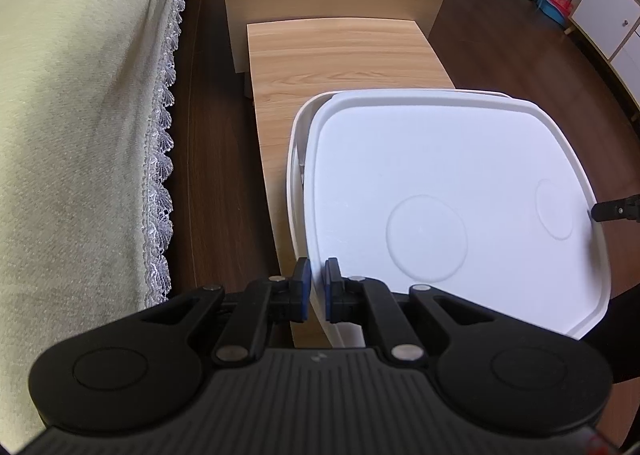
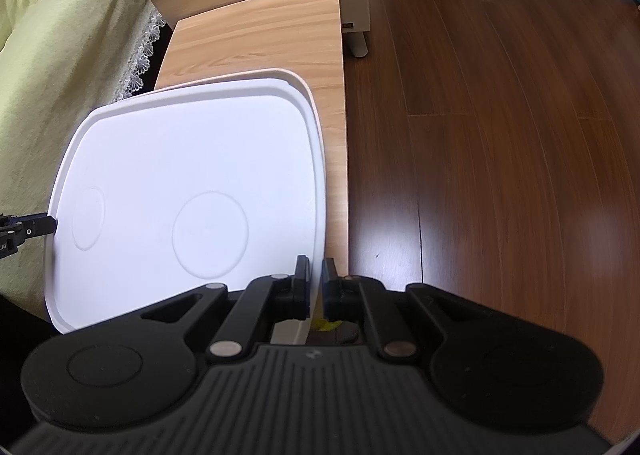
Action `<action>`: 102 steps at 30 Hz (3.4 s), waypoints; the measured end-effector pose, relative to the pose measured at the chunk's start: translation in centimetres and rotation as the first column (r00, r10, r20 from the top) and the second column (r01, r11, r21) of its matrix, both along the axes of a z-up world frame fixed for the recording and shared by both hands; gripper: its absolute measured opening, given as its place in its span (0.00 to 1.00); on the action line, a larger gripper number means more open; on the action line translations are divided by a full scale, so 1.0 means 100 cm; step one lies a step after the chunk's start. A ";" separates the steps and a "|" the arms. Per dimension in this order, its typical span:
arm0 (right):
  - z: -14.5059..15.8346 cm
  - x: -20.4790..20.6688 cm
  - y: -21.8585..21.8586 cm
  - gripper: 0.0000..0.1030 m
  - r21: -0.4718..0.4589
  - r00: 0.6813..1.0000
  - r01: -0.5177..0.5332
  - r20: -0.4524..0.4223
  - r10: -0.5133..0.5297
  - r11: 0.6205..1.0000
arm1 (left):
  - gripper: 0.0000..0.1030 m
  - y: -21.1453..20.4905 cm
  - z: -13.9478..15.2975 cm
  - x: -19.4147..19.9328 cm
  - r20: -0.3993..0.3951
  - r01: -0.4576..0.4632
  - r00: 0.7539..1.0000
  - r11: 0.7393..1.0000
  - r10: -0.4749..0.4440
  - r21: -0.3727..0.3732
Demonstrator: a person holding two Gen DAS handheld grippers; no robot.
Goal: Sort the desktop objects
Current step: 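Lower the white lid with both tools onto the basin rim, then press the white lid down onto the basin with both tools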
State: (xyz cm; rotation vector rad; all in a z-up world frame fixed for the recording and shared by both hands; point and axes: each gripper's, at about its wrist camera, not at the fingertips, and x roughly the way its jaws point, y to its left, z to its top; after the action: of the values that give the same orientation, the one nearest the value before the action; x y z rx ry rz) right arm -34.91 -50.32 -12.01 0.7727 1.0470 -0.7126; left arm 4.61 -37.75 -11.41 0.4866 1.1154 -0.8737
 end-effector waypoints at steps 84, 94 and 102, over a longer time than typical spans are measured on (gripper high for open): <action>-0.018 0.024 -0.017 0.06 -0.047 0.999 -0.021 -0.038 0.019 0.999 | 0.07 -0.008 -0.028 0.010 0.025 0.066 0.997 0.995 -0.069 0.081; -0.017 0.027 -0.014 0.06 -0.049 0.997 -0.047 -0.057 0.044 0.998 | 0.07 -0.008 -0.029 0.006 0.033 0.088 0.995 0.991 -0.092 0.101; -0.017 0.022 -0.013 0.06 -0.043 0.999 -0.028 -0.041 0.027 0.999 | 0.07 -0.007 -0.030 0.006 0.031 0.075 0.996 0.993 -0.078 0.089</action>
State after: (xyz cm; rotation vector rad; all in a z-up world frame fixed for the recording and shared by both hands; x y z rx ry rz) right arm -32.70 -51.58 -13.70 0.7074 1.0735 -0.7281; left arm 5.26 -38.49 -14.37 0.6181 1.1124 -0.8821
